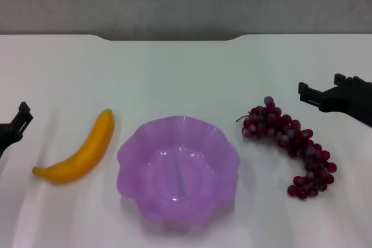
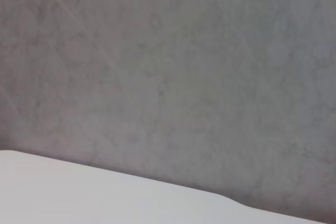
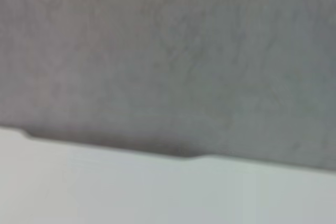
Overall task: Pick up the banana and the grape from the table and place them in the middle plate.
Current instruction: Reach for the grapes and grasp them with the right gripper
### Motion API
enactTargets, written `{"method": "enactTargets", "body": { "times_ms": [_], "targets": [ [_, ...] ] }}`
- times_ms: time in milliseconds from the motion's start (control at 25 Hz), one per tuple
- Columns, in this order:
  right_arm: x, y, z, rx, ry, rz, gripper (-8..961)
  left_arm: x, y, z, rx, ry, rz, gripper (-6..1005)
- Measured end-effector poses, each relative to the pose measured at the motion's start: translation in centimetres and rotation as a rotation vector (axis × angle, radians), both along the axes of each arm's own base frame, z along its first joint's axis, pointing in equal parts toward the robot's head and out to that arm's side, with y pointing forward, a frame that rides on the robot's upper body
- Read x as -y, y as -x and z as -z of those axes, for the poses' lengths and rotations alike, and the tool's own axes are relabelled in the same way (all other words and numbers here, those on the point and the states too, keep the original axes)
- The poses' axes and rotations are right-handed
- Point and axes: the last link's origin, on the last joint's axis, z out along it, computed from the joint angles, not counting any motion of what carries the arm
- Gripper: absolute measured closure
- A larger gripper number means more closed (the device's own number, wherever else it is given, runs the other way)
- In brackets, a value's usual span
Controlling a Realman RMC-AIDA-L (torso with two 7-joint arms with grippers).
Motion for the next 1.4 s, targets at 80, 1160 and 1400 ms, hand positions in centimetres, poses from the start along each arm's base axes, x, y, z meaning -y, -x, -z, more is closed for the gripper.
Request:
{"method": "enactTargets", "body": {
  "times_ms": [80,1160,1400],
  "targets": [
    [-0.2,0.4,-0.6,-0.01,0.052,0.011,77,0.0,0.0,-0.1,0.0,-0.002,-0.001,109],
    [-4.0,-2.2,-0.9,0.132,0.394,0.293,82,-0.7,-0.7,0.3,0.006,0.009,0.016,109],
    [-4.5,-2.9,0.0,0.153,0.387,0.289,83,-0.7,-0.8,0.3,0.005,0.01,0.017,108]
  ]
}}
